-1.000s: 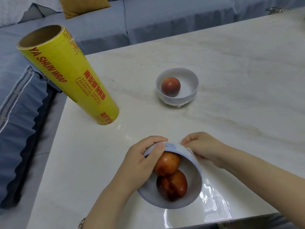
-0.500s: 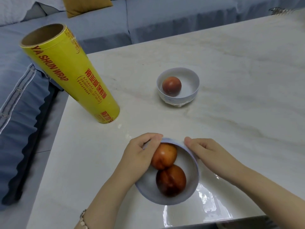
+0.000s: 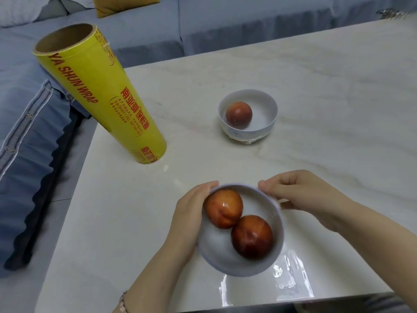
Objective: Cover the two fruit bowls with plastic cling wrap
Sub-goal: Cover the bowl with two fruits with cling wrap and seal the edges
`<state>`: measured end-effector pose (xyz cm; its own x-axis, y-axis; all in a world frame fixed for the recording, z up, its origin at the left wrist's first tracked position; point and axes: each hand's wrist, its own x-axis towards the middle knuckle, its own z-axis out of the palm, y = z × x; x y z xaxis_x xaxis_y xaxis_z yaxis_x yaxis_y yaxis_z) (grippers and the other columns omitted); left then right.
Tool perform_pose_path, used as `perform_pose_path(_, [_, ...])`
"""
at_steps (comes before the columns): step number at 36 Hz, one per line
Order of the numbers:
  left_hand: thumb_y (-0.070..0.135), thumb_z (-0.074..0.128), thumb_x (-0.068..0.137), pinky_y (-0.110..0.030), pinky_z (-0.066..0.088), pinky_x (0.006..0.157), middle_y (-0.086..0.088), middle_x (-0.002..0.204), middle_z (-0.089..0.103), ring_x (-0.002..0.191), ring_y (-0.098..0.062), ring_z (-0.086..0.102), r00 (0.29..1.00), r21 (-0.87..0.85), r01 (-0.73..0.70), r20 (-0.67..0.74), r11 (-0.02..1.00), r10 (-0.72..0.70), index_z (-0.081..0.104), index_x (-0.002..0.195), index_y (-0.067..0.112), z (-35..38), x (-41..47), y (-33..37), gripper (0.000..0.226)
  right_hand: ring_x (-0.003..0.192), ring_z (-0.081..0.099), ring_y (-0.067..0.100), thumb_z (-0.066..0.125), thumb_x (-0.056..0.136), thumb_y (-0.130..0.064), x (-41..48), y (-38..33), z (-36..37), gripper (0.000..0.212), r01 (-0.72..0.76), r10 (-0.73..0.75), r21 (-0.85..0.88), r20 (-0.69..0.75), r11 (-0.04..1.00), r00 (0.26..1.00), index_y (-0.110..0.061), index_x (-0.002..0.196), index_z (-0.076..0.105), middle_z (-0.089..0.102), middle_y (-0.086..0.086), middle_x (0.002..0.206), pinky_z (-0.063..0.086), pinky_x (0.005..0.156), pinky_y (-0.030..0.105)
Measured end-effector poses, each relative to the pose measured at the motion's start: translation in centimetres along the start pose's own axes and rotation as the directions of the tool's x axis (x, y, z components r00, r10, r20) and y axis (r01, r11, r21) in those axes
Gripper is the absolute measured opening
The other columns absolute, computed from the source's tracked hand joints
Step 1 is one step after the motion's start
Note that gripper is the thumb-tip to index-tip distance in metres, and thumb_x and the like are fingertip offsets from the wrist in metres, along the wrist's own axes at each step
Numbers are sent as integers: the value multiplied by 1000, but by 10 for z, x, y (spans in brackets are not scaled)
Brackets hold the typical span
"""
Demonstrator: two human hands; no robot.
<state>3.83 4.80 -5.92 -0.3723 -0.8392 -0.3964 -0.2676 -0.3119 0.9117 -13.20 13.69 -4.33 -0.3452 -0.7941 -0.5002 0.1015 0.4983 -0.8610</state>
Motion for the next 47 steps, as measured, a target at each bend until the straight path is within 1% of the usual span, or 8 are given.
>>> perform_pose_path(5, [35, 55, 64, -25, 46, 89, 5, 93, 71, 97, -11, 62, 974, 138, -99, 217, 986, 67, 70, 70, 24, 2, 6, 21, 20, 66, 57, 11, 66, 81, -28, 5, -8, -2, 36, -31, 41, -110, 86, 993, 995, 8, 83, 68, 61, 8, 72, 54, 67, 17])
perform_pose_path(8, [37, 55, 86, -13, 43, 69, 7, 74, 63, 76, -8, 57, 974, 227, -128, 214, 966, 79, 64, 66, 16, 5, 10, 19, 31, 67, 55, 12, 61, 86, -26, 6, -14, -2, 35, -48, 71, -155, 145, 987, 987, 9, 81, 66, 58, 8, 71, 53, 77, 22])
perform_pose_path(17, [44, 56, 80, -9, 43, 75, 10, 85, 70, 86, -2, 63, 943, 216, -294, 223, 931, 246, 70, 80, 16, -3, 8, 0, 31, 49, 50, 8, 47, 94, -17, 11, -19, -2, 27, -232, 202, 128, 213, 964, 956, -11, 67, 50, 56, -1, 53, 47, 52, 15])
perform_pose_path(25, [43, 54, 79, -8, 42, 73, 15, 78, 68, 81, 1, 62, 914, 207, -356, 279, 911, 294, 68, 72, 27, 2, 4, 2, 22, 49, 39, 7, 63, 76, -47, 18, -33, -2, 31, -331, 364, -161, 276, 930, 890, -16, 78, 58, 46, -6, 43, 31, 51, 18])
perform_pose_path(32, [57, 48, 75, -11, 42, 69, 12, 72, 61, 75, -3, 57, 885, 216, -413, 323, 885, 335, 62, 69, 26, -1, 3, 0, 34, 49, 38, 5, 66, 79, -30, 17, -35, -2, 21, -378, 417, -180, 327, 908, 848, -20, 64, 55, 46, -8, 43, 30, 49, 13])
perform_pose_path(35, [56, 48, 74, -12, 42, 70, 9, 72, 61, 75, -4, 57, 887, 212, -409, 320, 887, 332, 62, 69, 24, -1, 2, 1, 35, 42, 42, 3, 63, 78, -25, 16, -35, 0, 28, -413, 393, -30, 376, 910, 839, -19, 50, 59, 48, -7, 42, 33, 48, 12])
perform_pose_path(38, [57, 49, 72, -12, 42, 70, 16, 70, 60, 74, -2, 56, 893, 213, -393, 319, 894, 317, 62, 66, 30, 1, 1, 2, 30, 46, 47, 4, 61, 80, -20, 15, -36, 1, 21, -376, 316, 111, 357, 920, 879, -14, 60, 56, 55, -3, 50, 40, 50, 13])
perform_pose_path(47, [54, 50, 74, -21, 44, 72, -5, 77, 61, 74, -6, 54, 872, 207, -420, 363, 884, 329, 61, 74, 17, 1, 0, 2, 39, 38, 47, 1, 65, 81, -13, 9, -37, 1, 18, -259, 244, 20, 271, 966, 931, -9, 65, 59, 58, -4, 47, 39, 41, 9])
